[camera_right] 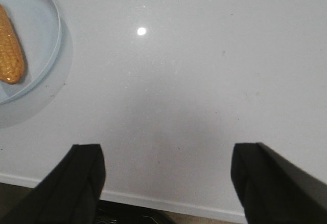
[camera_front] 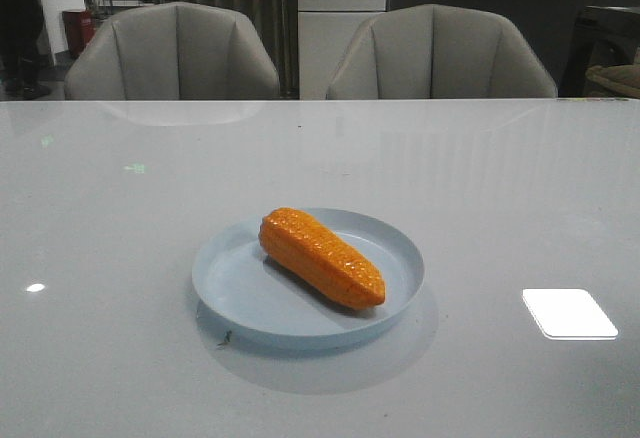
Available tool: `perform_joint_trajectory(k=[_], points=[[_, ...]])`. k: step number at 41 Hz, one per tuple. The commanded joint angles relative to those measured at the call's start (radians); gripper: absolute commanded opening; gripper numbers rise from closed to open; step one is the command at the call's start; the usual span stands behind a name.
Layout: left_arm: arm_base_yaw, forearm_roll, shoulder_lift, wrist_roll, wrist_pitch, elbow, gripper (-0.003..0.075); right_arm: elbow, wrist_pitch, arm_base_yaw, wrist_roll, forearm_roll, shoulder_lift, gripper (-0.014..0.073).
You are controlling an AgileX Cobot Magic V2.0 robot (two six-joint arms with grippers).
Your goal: Place corn on plate with both arms
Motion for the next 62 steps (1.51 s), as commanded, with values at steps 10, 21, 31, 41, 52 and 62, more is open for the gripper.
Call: perform_joint_trajectory(k=[10, 21, 31, 41, 52, 62], points=[[-0.005, -0.017, -0.014, -0.002, -0.051, -0.029, 0.0096, -0.026, -0.044, 0.000, -0.011, 0.028, -0.004, 0.0612], [-0.005, -0.017, -0.048, -0.002, -0.056, -0.029, 0.0096, -0.026, -0.044, 0.000, -0.011, 0.028, -0.004, 0.0612], [-0.005, -0.025, -0.237, -0.002, -0.257, 0.060, 0.0096, -0.026, -0.044, 0.000, -0.011, 0.028, -0.004, 0.0612], [-0.005, -0.104, -0.431, -0.003, -0.463, 0.215, 0.0096, -0.026, -0.044, 0.000, -0.011, 0.028, -0.004, 0.0612], [-0.005, 0.151, -0.604, -0.201, -0.478, 0.323, 0.0096, -0.026, -0.043, 0.000, -0.011, 0.028, -0.004, 0.0612], [-0.012, 0.233, -0.817, -0.291, -0.493, 0.433, 0.0096, -0.026, -0.043, 0.000, -0.011, 0.028, -0.004, 0.0612]])
